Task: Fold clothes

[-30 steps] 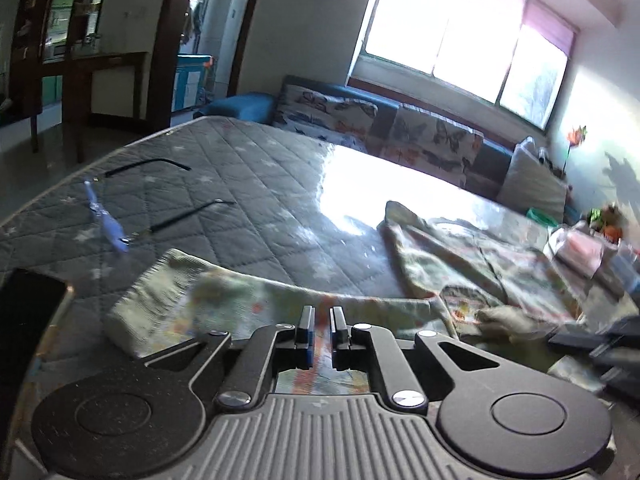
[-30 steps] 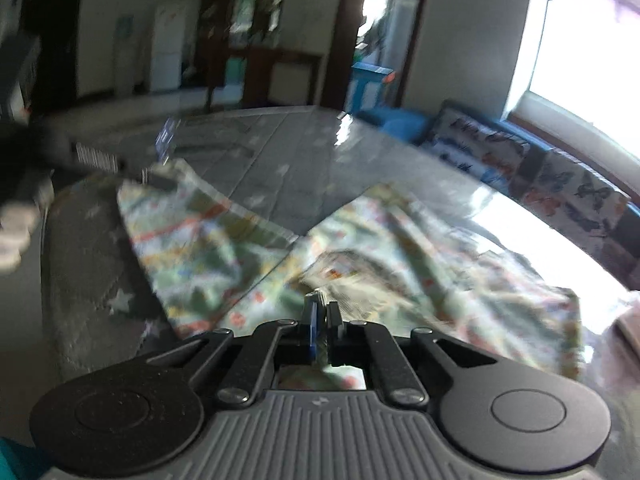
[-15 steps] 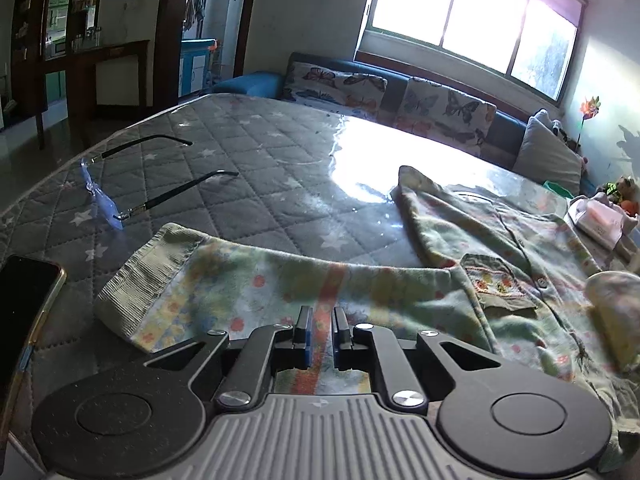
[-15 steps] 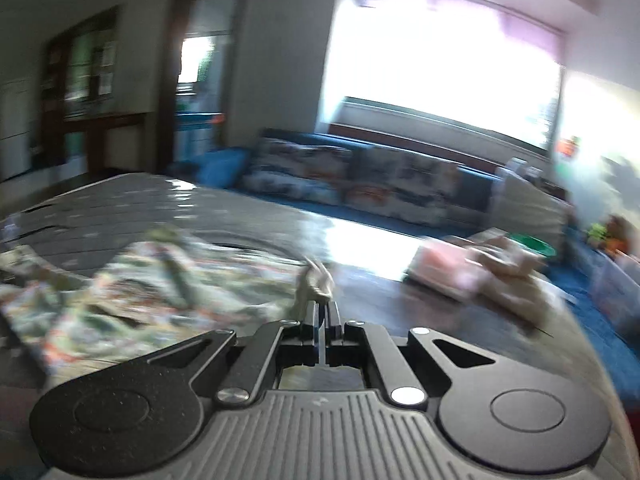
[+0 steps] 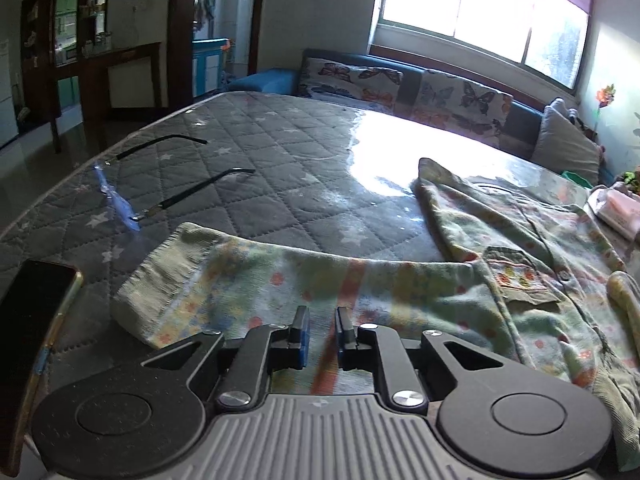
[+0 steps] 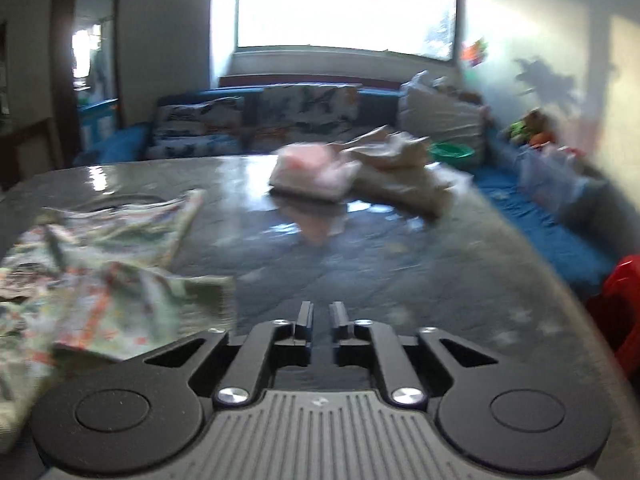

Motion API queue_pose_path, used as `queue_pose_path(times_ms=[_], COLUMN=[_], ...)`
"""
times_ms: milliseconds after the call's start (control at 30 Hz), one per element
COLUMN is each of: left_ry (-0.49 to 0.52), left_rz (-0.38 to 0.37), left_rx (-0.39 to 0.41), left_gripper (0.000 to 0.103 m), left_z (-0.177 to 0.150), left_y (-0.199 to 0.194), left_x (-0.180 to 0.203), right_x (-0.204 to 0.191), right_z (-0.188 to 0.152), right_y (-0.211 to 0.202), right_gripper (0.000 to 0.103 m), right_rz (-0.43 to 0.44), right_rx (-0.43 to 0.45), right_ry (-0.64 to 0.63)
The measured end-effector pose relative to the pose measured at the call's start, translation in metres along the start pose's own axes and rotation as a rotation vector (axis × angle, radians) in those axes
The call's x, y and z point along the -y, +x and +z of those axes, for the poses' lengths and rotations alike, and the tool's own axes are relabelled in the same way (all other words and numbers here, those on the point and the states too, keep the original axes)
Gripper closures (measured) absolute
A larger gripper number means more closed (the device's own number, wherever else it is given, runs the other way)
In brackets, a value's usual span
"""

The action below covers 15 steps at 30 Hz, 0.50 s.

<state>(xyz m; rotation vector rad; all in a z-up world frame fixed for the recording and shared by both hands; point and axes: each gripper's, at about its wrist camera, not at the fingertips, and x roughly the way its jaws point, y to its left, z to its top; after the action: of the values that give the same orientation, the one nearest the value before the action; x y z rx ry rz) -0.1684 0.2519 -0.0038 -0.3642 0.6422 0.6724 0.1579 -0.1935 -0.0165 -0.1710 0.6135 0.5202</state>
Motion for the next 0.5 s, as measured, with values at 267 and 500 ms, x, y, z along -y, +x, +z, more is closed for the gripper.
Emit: queue_pose_path(times_ms=[267,500], left_ry=[-0.018,-0.014], left_rz=[0.066,0.088], left_rx=[0.017,0.019], left_gripper=[0.086,0.084], left_z=[0.004,0.002], left_y=[-0.003,0.002], left_x=[-0.018,-0.025], right_x=[-0.031,-0.04], right_z=[-0.011,-0.014], right_y=[0.029,0.03], right_gripper=[0.066,0.093], right_rz=[0.118,0.135], right_rx=[-0.073,-0.095], right_ry=[-0.006,-0.045])
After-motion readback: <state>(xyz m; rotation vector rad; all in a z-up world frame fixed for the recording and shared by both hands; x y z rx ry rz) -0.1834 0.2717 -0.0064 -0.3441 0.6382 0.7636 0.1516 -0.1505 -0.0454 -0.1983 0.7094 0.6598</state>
